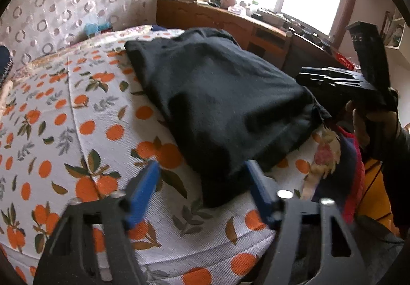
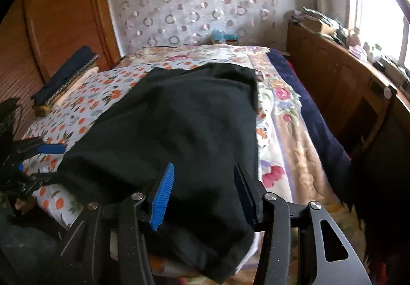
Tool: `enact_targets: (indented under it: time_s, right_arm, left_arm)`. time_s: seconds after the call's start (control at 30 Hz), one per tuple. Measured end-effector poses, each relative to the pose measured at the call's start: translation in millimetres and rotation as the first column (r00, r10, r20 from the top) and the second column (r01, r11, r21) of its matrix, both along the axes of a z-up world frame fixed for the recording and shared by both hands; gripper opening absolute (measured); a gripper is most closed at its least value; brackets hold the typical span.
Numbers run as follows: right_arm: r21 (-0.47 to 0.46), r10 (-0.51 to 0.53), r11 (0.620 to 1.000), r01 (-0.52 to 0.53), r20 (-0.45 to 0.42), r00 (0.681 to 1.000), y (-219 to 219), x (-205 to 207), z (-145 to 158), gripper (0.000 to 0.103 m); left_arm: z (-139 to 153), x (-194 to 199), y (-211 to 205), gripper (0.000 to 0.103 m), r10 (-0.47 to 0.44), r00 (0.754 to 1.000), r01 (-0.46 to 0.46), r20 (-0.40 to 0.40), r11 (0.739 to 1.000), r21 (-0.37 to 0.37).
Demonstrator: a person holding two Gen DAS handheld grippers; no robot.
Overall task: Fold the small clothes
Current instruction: 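Grasp the folded shirt with the left gripper while the right gripper grasps its other end, then lift the folded shirt off the bedspread with both grippers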
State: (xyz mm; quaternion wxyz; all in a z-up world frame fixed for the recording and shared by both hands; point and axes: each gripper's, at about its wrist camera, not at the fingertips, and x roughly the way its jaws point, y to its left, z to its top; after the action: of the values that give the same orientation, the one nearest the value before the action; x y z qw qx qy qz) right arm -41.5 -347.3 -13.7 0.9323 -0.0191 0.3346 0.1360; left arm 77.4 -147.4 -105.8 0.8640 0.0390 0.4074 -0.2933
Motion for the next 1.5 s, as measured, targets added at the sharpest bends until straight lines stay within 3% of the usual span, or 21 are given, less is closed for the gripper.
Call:
enact_targets:
  time_s: [0.07,0.17,0.23,0.3,0.37,0.73,1.03,1.1,1.17,1.23,1.3,1.5]
  right_arm:
    - [-0.014,0.033,0.999,-0.033,0.001,0.999,5.3,5.5,-0.8,0.063]
    - [-0.021,0.086,0.996,-0.086,0.001,0.996,17.9,2.8,-3.4,0.064]
    - [-0.026,0.121,0.992,-0.121,-0.004,0.993,24.2,1.5,-6.5,0.065]
    - [-0.039,0.146,0.988,-0.147,-0.016,0.989,29.0,2.0,-10.3,0.066]
    - [-0.044,0.166,0.985,-0.168,-0.028,0.986,31.0,2.8,-16.1,0.068]
    - [-0.105,0.223,0.968,-0.229,-0.067,0.973,35.3,-10.6,-16.6,0.075]
    - [-0.174,0.08,0.98,-0.094,-0.083,0.993,2.0,10.5,-25.8,0.074]
    - [-0.169,0.033,0.984,-0.051,-0.108,0.994,-3.8,15.4,-28.9,0.065]
    - [-0.126,0.021,0.991,-0.037,-0.123,0.992,-6.9,16.8,-29.9,0.034]
    - [-0.138,0.001,0.99,-0.014,-0.099,0.995,-8.3,18.6,-27.6,0.015]
    - [-0.119,-0.01,0.993,0.003,-0.06,0.998,-9.5,20.3,-19.0,0.008]
    - [-0.152,-0.016,0.988,0.03,0.095,0.995,-0.1,44.4,24.0,0.007]
  left_arm:
    - [-2.4,-0.1,-1.5,0.057,-0.013,1.0,0.013,-0.018,1.0,-0.006]
    - [-2.1,-1.5,-2.8,0.056,-0.029,0.999,0.029,-0.028,0.999,-0.016]
    - [-1.8,-1.5,-3.6,0.045,-0.06,0.997,0.057,-0.052,0.997,-0.05]
    - [-2.6,-2.0,-6.9,0.018,-0.091,0.993,0.087,-0.071,0.994,-0.059]
    - [1.0,-5.0,-11.9,0.008,-0.11,0.992,0.107,-0.056,0.993,-0.044]
    - [88.7,-4.6,-23.7,0.007,-0.087,0.982,0.107,0.167,0.988,-0.115]
    - [96.6,-2.1,-15.2,0.006,-0.043,0.981,0.073,0.191,0.986,-0.153]
    - [95.0,-0.8,-14.1,0.006,-0.035,0.982,0.065,0.186,0.985,-0.159]
    - [94.0,0.0,-13.2,0.006,-0.033,0.982,0.064,0.185,0.985,-0.161]
    - [93.1,2.6,-12.8,0.006,-0.034,0.982,0.064,0.183,0.985,-0.161]
    - [93.4,5.8,-12.1,0.006,-0.027,0.981,0.057,0.19,0.986,-0.157]
    - [103.5,34.2,-6.7,0.006,-0.005,0.976,0.034,0.217,0.991,-0.13]
